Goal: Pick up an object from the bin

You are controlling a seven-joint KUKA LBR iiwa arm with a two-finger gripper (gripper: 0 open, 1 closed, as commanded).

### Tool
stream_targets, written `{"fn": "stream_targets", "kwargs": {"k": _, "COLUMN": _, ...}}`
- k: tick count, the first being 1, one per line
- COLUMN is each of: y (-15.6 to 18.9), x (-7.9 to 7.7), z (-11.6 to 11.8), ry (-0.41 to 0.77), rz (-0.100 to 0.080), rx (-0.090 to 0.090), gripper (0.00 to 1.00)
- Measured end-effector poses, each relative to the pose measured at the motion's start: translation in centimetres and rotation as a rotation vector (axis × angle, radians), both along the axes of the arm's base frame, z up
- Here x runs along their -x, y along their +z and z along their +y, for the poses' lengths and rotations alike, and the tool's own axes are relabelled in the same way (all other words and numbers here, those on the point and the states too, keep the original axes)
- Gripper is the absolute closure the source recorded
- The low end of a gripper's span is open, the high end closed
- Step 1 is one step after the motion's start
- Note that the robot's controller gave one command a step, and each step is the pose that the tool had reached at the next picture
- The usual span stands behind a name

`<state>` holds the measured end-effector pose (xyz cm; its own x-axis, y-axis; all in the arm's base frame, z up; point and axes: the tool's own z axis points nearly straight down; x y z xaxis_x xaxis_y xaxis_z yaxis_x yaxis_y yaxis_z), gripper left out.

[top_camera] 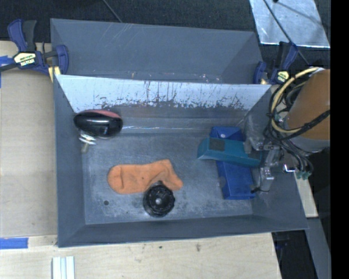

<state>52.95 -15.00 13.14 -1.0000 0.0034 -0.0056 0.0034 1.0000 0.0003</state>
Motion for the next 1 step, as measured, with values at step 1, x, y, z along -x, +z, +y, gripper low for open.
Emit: {"fn": "stream_targets", "kwargs": {"k": 1, "y": 0.33, "x": -0.04, "z": 0.00, "ry": 0.004, "rz": -0.002, "rx": 0.002, "gripper": 0.00}}
